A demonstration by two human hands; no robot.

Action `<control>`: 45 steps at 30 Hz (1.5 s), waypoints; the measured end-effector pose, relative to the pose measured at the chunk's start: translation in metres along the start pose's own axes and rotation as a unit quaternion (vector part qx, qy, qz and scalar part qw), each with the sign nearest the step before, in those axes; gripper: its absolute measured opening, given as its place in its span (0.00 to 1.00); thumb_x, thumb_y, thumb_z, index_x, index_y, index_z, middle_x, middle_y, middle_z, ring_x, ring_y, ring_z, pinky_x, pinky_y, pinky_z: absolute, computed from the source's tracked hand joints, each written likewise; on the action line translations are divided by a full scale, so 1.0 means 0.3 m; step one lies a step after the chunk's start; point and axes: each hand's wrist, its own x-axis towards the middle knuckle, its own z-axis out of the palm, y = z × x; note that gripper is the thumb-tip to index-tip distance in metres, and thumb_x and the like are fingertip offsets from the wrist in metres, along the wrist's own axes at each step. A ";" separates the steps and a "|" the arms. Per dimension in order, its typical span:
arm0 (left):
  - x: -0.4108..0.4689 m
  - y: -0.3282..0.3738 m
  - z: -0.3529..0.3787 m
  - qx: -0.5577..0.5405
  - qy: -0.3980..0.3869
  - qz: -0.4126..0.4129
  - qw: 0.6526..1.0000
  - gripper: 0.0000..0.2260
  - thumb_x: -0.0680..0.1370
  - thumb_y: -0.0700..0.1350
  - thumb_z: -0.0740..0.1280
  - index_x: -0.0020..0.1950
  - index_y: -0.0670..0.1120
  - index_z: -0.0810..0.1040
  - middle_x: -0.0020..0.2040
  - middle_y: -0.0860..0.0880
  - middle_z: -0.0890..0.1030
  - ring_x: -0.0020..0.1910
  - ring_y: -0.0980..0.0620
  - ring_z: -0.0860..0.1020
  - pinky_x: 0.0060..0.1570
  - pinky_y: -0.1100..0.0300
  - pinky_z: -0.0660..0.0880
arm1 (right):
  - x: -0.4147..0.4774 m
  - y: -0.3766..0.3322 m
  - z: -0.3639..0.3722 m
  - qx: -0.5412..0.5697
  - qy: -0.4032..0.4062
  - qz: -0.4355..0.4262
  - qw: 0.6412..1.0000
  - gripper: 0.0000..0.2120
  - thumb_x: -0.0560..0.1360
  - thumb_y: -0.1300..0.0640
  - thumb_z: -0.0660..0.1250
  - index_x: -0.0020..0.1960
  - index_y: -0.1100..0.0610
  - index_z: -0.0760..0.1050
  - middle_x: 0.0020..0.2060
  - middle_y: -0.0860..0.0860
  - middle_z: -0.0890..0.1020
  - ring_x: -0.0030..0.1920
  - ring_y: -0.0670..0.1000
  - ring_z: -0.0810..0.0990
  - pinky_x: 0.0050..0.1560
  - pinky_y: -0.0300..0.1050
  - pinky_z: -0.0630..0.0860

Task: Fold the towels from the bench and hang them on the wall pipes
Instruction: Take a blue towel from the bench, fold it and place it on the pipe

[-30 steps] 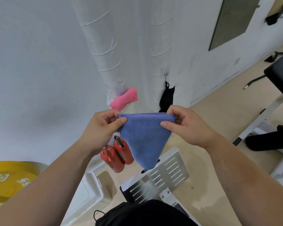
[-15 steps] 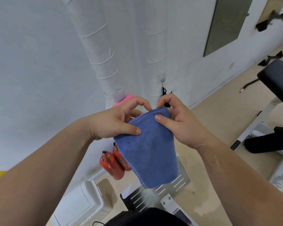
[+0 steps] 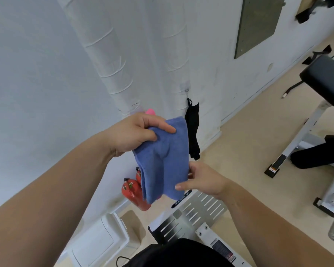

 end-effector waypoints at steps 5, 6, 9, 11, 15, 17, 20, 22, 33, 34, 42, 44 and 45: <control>0.000 -0.069 -0.074 0.036 0.105 -0.002 0.994 0.26 0.75 0.27 0.60 0.55 0.54 0.86 0.68 0.56 0.78 0.67 0.57 0.76 0.70 0.54 0.73 | 0.034 0.068 -0.005 -0.013 0.043 0.045 0.998 0.20 0.71 0.59 0.76 0.62 0.52 0.78 0.55 0.48 0.86 0.56 0.49 0.85 0.60 0.54 0.81; -0.004 -0.099 -0.084 0.050 0.129 -0.005 0.990 0.27 0.75 0.26 0.59 0.56 0.54 0.85 0.68 0.58 0.78 0.66 0.58 0.76 0.69 0.56 0.73 | 0.034 0.069 -0.017 -0.033 0.040 0.043 0.998 0.22 0.71 0.59 0.75 0.64 0.52 0.77 0.56 0.48 0.85 0.57 0.50 0.84 0.60 0.55 0.80; -0.017 -0.209 -0.104 0.070 0.188 -0.016 0.979 0.26 0.76 0.27 0.59 0.61 0.52 0.83 0.68 0.56 0.77 0.67 0.54 0.75 0.68 0.57 0.73 | 0.027 0.083 -0.060 -0.080 0.035 0.059 0.994 0.23 0.68 0.56 0.76 0.62 0.52 0.77 0.57 0.50 0.84 0.57 0.51 0.83 0.60 0.56 0.79; -0.029 -0.284 -0.109 0.054 0.220 -0.035 0.973 0.25 0.77 0.28 0.59 0.64 0.51 0.82 0.69 0.56 0.75 0.67 0.52 0.74 0.68 0.56 0.73 | 0.020 0.108 -0.083 -0.092 0.051 0.071 0.992 0.19 0.66 0.52 0.76 0.55 0.56 0.81 0.52 0.56 0.85 0.53 0.53 0.85 0.59 0.60 0.79; -0.057 -0.391 -0.087 -0.004 0.252 -0.081 0.964 0.23 0.78 0.30 0.62 0.64 0.53 0.82 0.70 0.56 0.74 0.65 0.49 0.75 0.59 0.58 0.77 | -0.008 0.146 -0.118 0.050 0.100 0.100 0.989 0.06 0.78 0.60 0.71 0.54 0.55 0.82 0.49 0.53 0.87 0.51 0.54 0.86 0.51 0.49 0.82; -0.063 -0.433 -0.063 -0.030 0.261 -0.092 0.961 0.23 0.78 0.30 0.63 0.63 0.53 0.81 0.70 0.54 0.75 0.64 0.48 0.77 0.55 0.60 0.76 | -0.020 0.159 -0.131 0.125 0.135 0.100 0.978 0.08 0.80 0.60 0.68 0.59 0.58 0.78 0.54 0.57 0.86 0.54 0.57 0.85 0.55 0.53 0.82; -0.068 -0.484 -0.019 -0.078 0.289 -0.105 0.948 0.22 0.78 0.30 0.64 0.63 0.53 0.82 0.68 0.50 0.77 0.58 0.48 0.79 0.53 0.59 0.77 | -0.046 0.165 -0.134 0.177 0.171 0.094 0.965 0.14 0.80 0.63 0.67 0.65 0.57 0.72 0.52 0.58 0.83 0.47 0.56 0.84 0.51 0.55 0.82; -0.079 -0.507 0.013 -0.103 0.303 -0.117 0.940 0.21 0.78 0.31 0.64 0.63 0.53 0.81 0.66 0.49 0.78 0.53 0.52 0.81 0.49 0.62 0.77 | -0.074 0.170 -0.134 0.195 0.171 0.089 0.962 0.19 0.80 0.65 0.66 0.68 0.49 0.69 0.49 0.57 0.84 0.44 0.55 0.83 0.49 0.56 0.82; -0.156 -0.431 0.275 0.048 0.203 0.056 0.976 0.21 0.76 0.41 0.64 0.68 0.49 0.78 0.69 0.54 0.75 0.66 0.68 0.72 0.67 0.64 0.70 | -0.098 0.038 -0.032 0.021 0.224 -0.026 0.974 0.20 0.78 0.67 0.63 0.60 0.43 0.71 0.48 0.56 0.81 0.42 0.55 0.81 0.36 0.50 0.79; -0.156 -0.413 0.305 0.052 0.196 0.065 0.977 0.20 0.76 0.42 0.64 0.68 0.49 0.79 0.69 0.56 0.75 0.67 0.64 0.73 0.67 0.58 0.72 | -0.090 0.020 -0.010 0.013 0.223 -0.037 0.974 0.19 0.78 0.66 0.64 0.59 0.43 0.71 0.47 0.56 0.80 0.42 0.55 0.81 0.37 0.52 0.80; -0.160 -0.291 0.443 0.015 0.193 0.114 0.975 0.22 0.76 0.48 0.71 0.68 0.63 0.74 0.65 0.70 0.74 0.67 0.65 0.72 0.63 0.74 0.65 | -0.034 -0.082 0.127 0.028 0.272 -0.069 0.959 0.18 0.78 0.64 0.66 0.57 0.42 0.69 0.49 0.51 0.82 0.49 0.53 0.84 0.54 0.57 0.82; -0.150 -0.297 0.440 0.017 0.207 0.109 0.972 0.23 0.75 0.43 0.73 0.67 0.61 0.76 0.63 0.69 0.76 0.65 0.65 0.73 0.62 0.73 0.68 | -0.032 -0.094 0.136 0.064 0.260 -0.069 0.961 0.18 0.80 0.65 0.65 0.59 0.43 0.69 0.50 0.49 0.81 0.49 0.51 0.85 0.53 0.54 0.83; -0.143 -0.305 0.436 0.029 0.218 0.106 0.970 0.24 0.74 0.38 0.73 0.67 0.58 0.78 0.63 0.68 0.77 0.65 0.66 0.73 0.62 0.72 0.69 | -0.031 -0.101 0.140 0.101 0.245 -0.066 0.962 0.17 0.80 0.66 0.64 0.60 0.45 0.70 0.50 0.49 0.81 0.49 0.51 0.85 0.49 0.52 0.84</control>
